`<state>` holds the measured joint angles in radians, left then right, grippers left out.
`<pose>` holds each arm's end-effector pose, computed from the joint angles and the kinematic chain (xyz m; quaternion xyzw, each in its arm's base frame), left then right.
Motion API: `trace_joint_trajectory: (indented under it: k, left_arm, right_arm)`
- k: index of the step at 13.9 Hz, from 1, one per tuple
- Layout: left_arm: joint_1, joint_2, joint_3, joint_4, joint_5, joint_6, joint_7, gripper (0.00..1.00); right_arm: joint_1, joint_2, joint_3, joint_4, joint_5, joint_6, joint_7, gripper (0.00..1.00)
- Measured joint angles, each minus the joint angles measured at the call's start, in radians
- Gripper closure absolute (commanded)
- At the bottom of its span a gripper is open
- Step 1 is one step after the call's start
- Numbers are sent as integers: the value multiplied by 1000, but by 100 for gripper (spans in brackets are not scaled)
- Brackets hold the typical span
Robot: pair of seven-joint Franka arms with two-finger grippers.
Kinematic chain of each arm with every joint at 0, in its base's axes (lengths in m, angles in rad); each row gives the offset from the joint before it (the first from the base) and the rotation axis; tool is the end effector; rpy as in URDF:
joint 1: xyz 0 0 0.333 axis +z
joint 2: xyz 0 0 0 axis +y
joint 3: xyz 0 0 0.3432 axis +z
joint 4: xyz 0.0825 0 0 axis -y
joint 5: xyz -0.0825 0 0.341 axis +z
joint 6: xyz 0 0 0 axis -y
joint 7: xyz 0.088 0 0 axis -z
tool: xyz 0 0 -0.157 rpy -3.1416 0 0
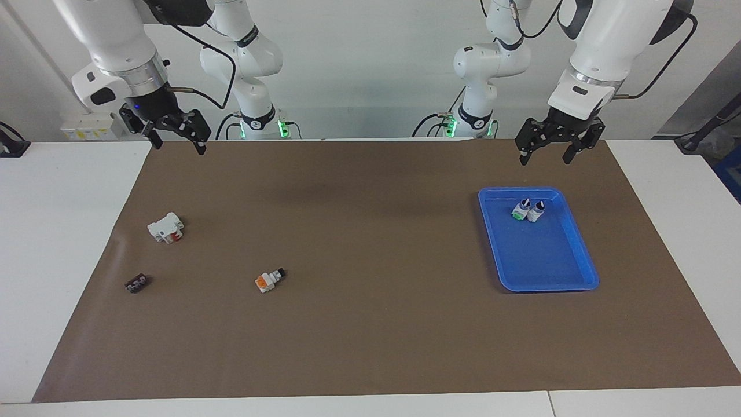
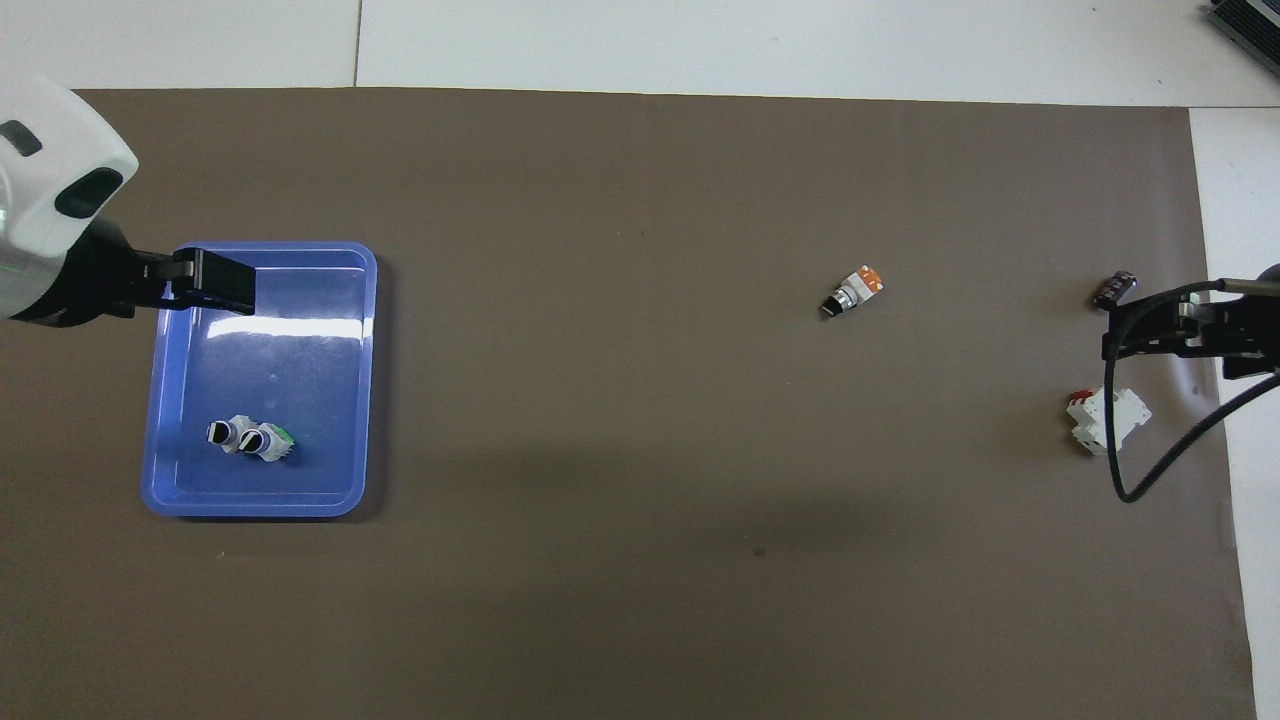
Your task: Turn and place switch with both arms
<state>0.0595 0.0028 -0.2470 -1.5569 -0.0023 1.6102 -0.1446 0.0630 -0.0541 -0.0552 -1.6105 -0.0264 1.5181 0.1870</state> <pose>0.5102 -0.0970 0.6099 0.9994 -0.0214 0.0247 0.0057 0.4856 -0.0013 0.6073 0.9957 -0.0898 -0.0180 0.0135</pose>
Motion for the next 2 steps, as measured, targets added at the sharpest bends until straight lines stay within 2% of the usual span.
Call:
trace_joint_trajectory:
  k: [2]
  left_arm:
    - [0, 0, 0, 0, 0, -6, 0, 0]
  right_arm:
    - [0, 0, 0, 0, 0, 0, 0, 0]
